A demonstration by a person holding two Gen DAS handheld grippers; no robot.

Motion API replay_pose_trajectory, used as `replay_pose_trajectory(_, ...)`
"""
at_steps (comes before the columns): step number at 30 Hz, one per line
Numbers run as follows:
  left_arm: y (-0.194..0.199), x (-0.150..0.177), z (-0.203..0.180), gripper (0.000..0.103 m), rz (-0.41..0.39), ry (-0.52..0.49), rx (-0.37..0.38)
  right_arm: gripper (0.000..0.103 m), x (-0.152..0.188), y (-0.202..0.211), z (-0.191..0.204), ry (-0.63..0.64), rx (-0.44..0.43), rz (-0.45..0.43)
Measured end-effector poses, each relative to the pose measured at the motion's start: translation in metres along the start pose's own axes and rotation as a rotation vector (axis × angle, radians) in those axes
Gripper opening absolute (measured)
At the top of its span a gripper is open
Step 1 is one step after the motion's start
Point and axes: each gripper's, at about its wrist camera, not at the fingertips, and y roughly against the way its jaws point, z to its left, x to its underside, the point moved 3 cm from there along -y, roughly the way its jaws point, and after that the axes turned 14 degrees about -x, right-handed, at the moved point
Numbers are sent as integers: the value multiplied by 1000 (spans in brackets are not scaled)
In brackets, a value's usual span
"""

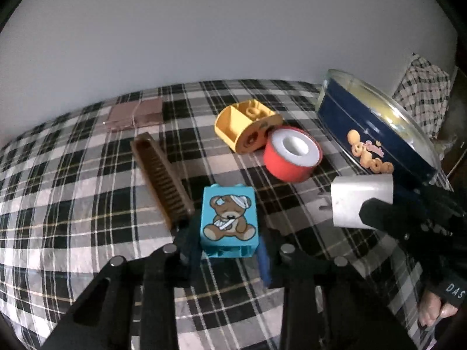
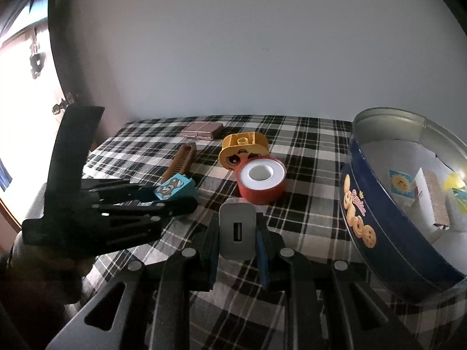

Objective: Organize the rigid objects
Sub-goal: 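Lift and carry the bear block and white charger over the tin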

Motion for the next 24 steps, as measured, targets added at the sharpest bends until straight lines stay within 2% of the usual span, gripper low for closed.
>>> replay_pose_trajectory(2,1,0,4,30,-6,37,2,24,-1,0,-1,-2,1,-7)
replay_pose_trajectory(6,13,-1,15,30,-83,129,25,24,-5,12,0,-1,-8,-57)
replay_pose_trajectory(12,32,-5,17,30,-201,210,-42,24,-13,38,0,23,-3,-156)
replay_pose_trajectory(15,40,-9,15,30,-251,239,-99,24,-17,50,0,38,5,-204)
replay_pose_trajectory(18,50,-10,16,30,-283,256,-139,24,-21,62,1,86,54,-254)
replay_pose_trajectory(21,54,-11,6,30,-311,276,-163,24,-23,74,-1,157,141,-301)
replay_pose_trajectory(24,58,-13,-9,30,-333,287,-147,24,-22,84,-13,161,130,-312)
